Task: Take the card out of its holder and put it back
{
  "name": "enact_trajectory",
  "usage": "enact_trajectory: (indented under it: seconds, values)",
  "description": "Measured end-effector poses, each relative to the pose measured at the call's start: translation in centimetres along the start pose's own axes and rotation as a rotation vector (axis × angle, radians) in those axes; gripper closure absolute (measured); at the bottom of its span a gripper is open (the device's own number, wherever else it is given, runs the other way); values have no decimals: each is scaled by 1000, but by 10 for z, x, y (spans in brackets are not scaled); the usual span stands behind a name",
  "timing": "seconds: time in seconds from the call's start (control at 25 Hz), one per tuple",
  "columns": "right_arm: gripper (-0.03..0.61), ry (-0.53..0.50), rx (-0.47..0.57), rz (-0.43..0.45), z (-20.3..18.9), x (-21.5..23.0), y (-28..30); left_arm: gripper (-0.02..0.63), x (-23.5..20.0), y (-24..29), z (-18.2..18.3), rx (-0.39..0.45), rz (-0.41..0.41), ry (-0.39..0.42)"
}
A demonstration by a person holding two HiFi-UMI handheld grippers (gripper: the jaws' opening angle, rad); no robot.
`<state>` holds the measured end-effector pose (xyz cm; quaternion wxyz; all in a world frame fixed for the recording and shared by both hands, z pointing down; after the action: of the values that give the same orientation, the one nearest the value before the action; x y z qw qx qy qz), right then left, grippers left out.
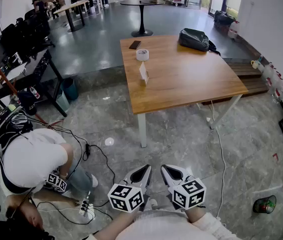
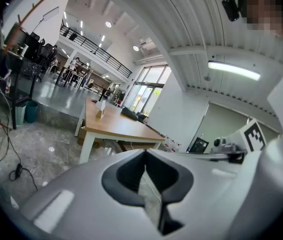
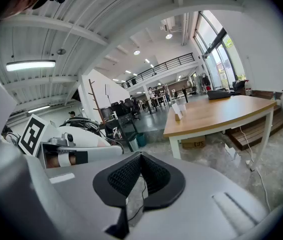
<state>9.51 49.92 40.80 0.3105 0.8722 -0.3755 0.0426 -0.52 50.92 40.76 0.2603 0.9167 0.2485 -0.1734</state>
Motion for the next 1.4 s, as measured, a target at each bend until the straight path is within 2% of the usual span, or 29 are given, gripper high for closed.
enact_trajectory:
  seconds: [0.24, 0.52, 0.76, 1.04, 1.24, 1.4]
  values:
    - [580, -19, 23, -26, 22, 25, 12, 606, -9, 26, 22, 17, 11, 32]
    - [580, -7, 17, -34, 56, 62, 67, 606, -52, 78, 60, 8, -7, 38]
    - [580, 16, 41, -56, 119, 103, 129, 606, -108, 133, 124, -17, 1, 91]
    - [580, 45, 52, -98, 193, 144, 202, 606, -175, 188, 205, -18, -41, 94]
    - [580, 66, 28, -100, 212, 160, 242, 606, -205, 223, 224, -53, -55, 73]
    - [581, 72, 13, -84, 229, 181, 265, 606, -221, 251, 234, -82, -33, 68]
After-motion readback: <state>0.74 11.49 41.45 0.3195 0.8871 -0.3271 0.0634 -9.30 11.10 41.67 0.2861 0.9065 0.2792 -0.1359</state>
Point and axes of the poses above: the fingertips, and each gripper's own axes: y forward along the fingers, x to its right, z out of its top, the point moved 4 cm from there along -y, backward along the fingers, and after that the axes turned 8 degrees about -x, right-handed, at the moved point
